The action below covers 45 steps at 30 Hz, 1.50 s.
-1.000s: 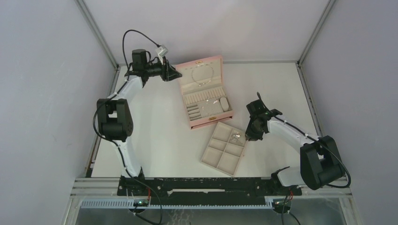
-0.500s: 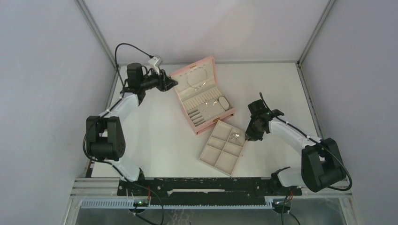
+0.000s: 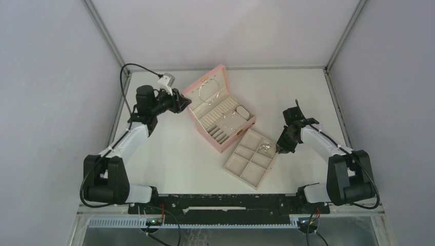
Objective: Organize the mixed jewelry
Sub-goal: Insert the compartment layer into the jewelry box.
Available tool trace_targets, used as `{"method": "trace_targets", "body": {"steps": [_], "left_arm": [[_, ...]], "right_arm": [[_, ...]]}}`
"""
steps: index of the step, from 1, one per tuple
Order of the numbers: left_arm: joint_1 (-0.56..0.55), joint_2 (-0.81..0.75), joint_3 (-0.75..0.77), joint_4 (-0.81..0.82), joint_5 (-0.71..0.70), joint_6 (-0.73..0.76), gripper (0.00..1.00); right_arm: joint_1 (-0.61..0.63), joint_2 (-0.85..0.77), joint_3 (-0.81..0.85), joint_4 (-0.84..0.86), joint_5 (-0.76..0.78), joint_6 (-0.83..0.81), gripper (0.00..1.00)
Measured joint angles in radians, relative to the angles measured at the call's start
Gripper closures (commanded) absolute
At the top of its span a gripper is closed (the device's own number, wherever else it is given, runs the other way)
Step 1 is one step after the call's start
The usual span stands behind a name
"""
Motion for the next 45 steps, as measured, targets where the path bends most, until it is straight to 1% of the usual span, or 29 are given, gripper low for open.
{"method": "trace_targets", "body": {"steps": [5, 14, 19, 33, 45], "left_arm": [[-0.018, -0.053, -0.031, -0.034, -0.049, -0.016, 0.85], [-0.043, -0.062, -0.032, -0.044, -0.107, -0.025, 0.85], [-0.049, -0.07, -0.032, -0.054, -0.115, -0.026, 0.84], [-0.057, -0.087, -0.044, -0.064, -0.12, -0.026, 0.85], [-0.066, -0.101, -0.049, -0.076, -0.139, -0.026, 0.87]], "right_arm": [[-0.028, 0.021, 0.0, 0.0, -0.007, -0.018, 1.0], [-0.079, 0.045, 0.003, 0.0, -0.006, -0.032, 1.0], [-0.085, 0.079, 0.021, -0.001, -0.005, -0.032, 1.0], [-0.112, 0.198, 0.149, -0.001, 0.001, -0.032, 1.0], [-0.118, 0.253, 0.171, 0.001, -0.011, -0.029, 1.0]]}}
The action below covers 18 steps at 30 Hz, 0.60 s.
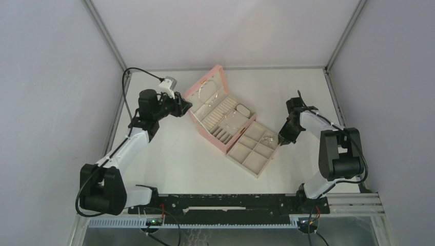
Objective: Organize the mixed jewelry
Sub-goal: Insert the compartment layer into the jewelry box.
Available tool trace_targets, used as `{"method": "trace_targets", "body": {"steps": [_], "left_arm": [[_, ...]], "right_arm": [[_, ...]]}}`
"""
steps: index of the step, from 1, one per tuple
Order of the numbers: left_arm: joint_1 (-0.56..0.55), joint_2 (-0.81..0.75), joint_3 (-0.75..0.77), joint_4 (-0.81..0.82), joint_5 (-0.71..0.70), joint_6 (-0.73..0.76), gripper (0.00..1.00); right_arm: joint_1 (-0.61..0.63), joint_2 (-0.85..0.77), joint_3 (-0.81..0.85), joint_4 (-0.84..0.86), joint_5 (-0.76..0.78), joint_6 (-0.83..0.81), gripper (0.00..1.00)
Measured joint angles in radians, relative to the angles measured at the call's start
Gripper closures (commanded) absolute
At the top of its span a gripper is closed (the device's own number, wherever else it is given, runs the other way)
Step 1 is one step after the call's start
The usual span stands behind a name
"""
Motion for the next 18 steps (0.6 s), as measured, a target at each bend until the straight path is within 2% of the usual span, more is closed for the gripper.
{"method": "trace_targets", "body": {"steps": [18], "left_arm": [[-0.001, -0.014, -0.011, -0.004, -0.003, 0.001, 0.87]], "right_arm": [[-0.034, 0.031, 0.031, 0.02, -0.03, 0.021, 1.0]]}}
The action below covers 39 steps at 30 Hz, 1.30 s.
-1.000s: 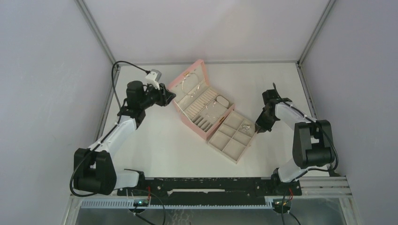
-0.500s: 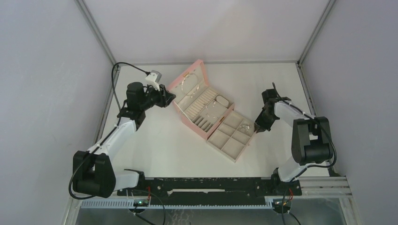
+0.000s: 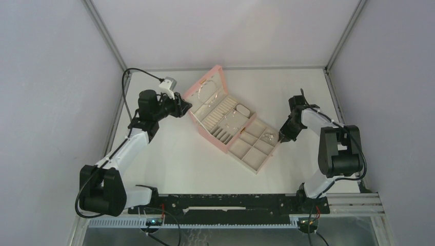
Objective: Organize the mixed jewelry
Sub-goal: Insert the compartment layer into the jewelry box.
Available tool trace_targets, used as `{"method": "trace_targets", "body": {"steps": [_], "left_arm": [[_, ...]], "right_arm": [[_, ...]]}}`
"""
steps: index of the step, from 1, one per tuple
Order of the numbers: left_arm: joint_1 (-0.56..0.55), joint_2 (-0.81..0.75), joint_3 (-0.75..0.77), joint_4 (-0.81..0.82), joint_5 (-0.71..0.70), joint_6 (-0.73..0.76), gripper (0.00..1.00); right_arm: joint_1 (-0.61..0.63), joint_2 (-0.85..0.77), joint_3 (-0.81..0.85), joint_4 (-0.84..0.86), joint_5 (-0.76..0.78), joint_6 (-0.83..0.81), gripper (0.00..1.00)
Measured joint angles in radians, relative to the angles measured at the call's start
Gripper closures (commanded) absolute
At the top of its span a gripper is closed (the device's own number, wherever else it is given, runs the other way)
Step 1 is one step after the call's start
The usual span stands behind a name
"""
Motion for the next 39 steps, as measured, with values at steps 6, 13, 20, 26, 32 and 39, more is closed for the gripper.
{"method": "trace_targets", "body": {"steps": [6, 13, 20, 26, 32, 39], "left_arm": [[0.0, 0.0, 0.0, -0.001, 0.0, 0.001, 0.87], [-0.003, 0.0, 0.0, -0.003, 0.005, 0.003, 0.87], [-0.017, -0.003, 0.001, -0.007, 0.003, 0.018, 0.87], [-0.022, -0.003, 0.005, -0.014, 0.003, 0.026, 0.87], [-0.027, -0.003, 0.011, -0.026, 0.003, 0.031, 0.87], [-0.033, -0.003, 0.014, -0.031, 0.003, 0.038, 0.87]], "right_arm": [[-0.001, 0.004, 0.0, 0.003, -0.014, 0.006, 1.0], [0.003, 0.01, 0.0, 0.027, -0.05, 0.042, 1.0], [0.038, 0.034, 0.009, 0.073, -0.085, 0.106, 1.0], [0.088, 0.096, 0.105, 0.069, -0.087, 0.122, 1.0], [0.124, 0.16, 0.182, 0.084, -0.09, 0.14, 0.97], [0.163, 0.169, 0.211, 0.154, -0.131, 0.165, 0.54]]}}
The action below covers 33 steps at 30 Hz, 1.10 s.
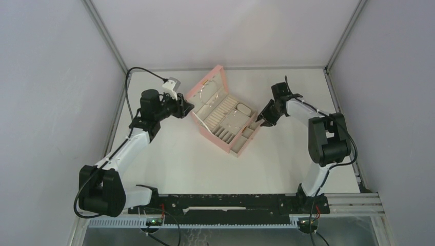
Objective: Organize the mixed jewelry
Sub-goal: Insert the compartment layer into the jewelry box, then close the jewelry box at the center of the board.
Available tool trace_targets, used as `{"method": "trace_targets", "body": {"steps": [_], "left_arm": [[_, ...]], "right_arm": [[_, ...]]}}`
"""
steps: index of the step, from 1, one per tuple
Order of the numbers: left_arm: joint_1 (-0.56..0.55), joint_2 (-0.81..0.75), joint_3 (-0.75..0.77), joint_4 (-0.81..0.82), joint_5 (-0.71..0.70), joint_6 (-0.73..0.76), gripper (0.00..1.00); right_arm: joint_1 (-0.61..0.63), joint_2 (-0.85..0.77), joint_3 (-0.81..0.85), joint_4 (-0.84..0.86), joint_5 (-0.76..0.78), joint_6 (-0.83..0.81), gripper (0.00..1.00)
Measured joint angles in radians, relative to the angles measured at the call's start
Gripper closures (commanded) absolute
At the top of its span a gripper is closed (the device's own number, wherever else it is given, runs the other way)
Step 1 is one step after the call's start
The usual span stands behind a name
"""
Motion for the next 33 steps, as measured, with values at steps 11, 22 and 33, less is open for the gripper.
{"method": "trace_targets", "body": {"steps": [11, 22, 33], "left_arm": [[-0.004, 0.008, 0.017, -0.022, -0.001, 0.006, 0.87], [-0.006, 0.02, 0.028, -0.026, 0.003, 0.006, 0.85], [-0.03, 0.018, 0.048, -0.064, 0.0, 0.045, 0.75]], "right_arm": [[0.011, -0.367, -0.207, 0.189, 0.027, -0.069, 0.93], [0.019, -0.243, -0.465, 0.38, 0.019, 0.061, 1.0], [0.082, -0.068, -0.325, 0.561, -0.058, 0.134, 1.0]]}}
